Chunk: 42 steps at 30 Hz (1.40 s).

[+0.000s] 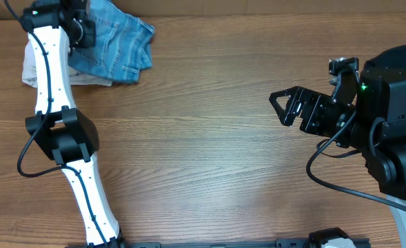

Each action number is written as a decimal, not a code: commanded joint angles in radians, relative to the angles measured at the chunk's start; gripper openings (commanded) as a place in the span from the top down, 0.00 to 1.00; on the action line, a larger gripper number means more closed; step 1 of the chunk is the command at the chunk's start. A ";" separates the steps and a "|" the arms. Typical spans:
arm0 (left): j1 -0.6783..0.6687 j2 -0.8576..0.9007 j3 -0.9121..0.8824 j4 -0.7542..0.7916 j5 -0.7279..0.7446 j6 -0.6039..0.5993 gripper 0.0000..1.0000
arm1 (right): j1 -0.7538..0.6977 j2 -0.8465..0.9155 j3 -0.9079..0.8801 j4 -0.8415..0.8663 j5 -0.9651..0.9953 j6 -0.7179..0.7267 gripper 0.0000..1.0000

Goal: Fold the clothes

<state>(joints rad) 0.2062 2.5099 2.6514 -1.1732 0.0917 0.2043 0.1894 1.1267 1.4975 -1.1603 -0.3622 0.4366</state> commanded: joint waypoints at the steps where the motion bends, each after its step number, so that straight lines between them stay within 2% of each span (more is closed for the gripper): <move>1: 0.037 -0.008 0.109 -0.002 -0.014 -0.011 0.96 | -0.008 -0.003 0.003 0.006 0.007 0.005 0.00; 10: 0.103 -0.008 0.132 0.004 -0.008 -0.029 0.96 | -0.008 -0.002 0.003 0.006 0.006 0.009 0.00; 16: 0.138 -0.008 0.132 0.005 0.082 -0.029 0.96 | -0.008 -0.002 0.003 0.006 0.006 0.020 0.00; 23: 0.140 -0.008 0.160 -0.007 0.147 -0.026 0.96 | -0.008 -0.002 0.003 0.005 0.006 0.032 0.00; 31: 0.140 -0.008 0.246 -0.051 0.147 -0.026 0.96 | -0.008 -0.002 0.003 0.002 0.006 0.035 0.00; 35: 0.140 -0.008 0.254 -0.071 0.217 -0.026 0.96 | -0.008 -0.002 0.003 0.002 0.006 0.035 0.00; 42: 0.140 -0.008 0.254 -0.084 0.216 -0.026 0.96 | -0.008 0.002 0.003 0.002 0.003 0.035 0.00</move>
<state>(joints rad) 0.3386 2.5156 2.8540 -1.2690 0.2615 0.1852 0.1894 1.1271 1.4971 -1.1633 -0.3614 0.4709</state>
